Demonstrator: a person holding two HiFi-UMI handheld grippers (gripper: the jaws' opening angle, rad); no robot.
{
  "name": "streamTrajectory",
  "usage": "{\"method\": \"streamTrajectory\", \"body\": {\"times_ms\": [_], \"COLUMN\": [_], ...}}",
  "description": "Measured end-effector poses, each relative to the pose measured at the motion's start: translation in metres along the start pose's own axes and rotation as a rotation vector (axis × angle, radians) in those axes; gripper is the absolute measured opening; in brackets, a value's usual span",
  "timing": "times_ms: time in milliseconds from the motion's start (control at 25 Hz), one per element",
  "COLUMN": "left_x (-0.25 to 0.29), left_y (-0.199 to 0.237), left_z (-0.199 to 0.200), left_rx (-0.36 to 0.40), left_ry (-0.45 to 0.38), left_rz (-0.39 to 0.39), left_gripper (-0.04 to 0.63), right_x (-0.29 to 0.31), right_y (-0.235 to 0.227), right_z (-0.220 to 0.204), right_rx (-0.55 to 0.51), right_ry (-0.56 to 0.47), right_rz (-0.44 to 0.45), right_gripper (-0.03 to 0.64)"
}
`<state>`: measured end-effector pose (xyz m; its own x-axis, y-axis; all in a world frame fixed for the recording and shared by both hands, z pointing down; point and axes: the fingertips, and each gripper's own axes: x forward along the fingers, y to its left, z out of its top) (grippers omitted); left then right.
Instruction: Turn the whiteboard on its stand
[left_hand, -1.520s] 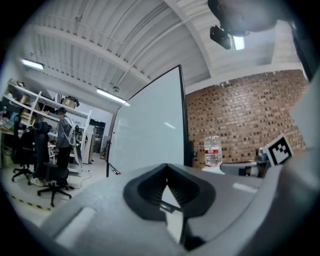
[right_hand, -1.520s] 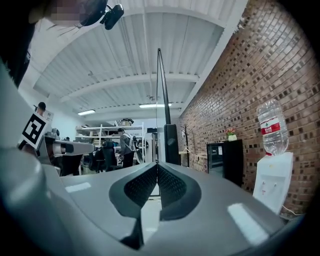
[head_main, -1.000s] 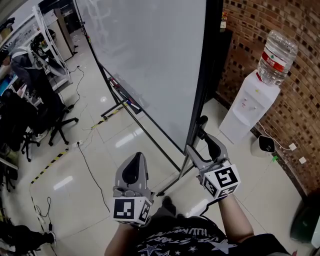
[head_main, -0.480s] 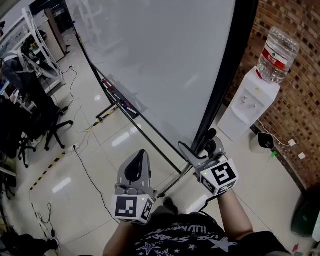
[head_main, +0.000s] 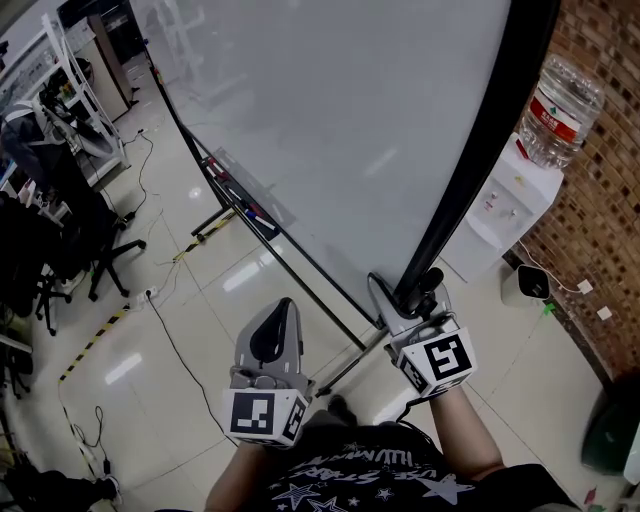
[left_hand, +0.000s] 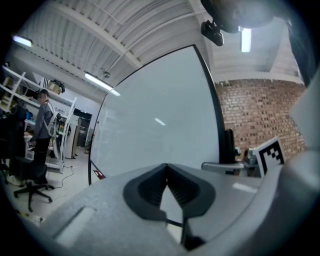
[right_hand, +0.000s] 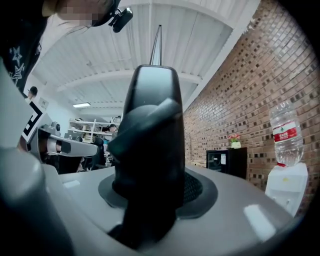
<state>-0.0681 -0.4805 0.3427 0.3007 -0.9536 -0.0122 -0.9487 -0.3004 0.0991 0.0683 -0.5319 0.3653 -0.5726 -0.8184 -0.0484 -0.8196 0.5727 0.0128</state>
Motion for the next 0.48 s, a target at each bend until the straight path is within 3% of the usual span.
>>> {"method": "streamTrajectory", "body": {"times_ms": [200,480], "left_x": [0.0003,-0.0020], "left_y": [0.0034,0.0025], "left_z": [0.0014,-0.0009], "left_rx": [0.002,-0.004], "left_ry": [0.001,0.005], "left_rz": [0.002,0.014], "left_gripper": [0.006,0.006], "right_x": [0.0013,0.0020], "right_y": [0.0055,0.0079], "right_z": [-0.0001,-0.0003], "right_rx": [-0.007,0.010], "right_ry": [0.017,0.000], "right_rz": [-0.022,0.032], "right_gripper": [0.112,0.089]}}
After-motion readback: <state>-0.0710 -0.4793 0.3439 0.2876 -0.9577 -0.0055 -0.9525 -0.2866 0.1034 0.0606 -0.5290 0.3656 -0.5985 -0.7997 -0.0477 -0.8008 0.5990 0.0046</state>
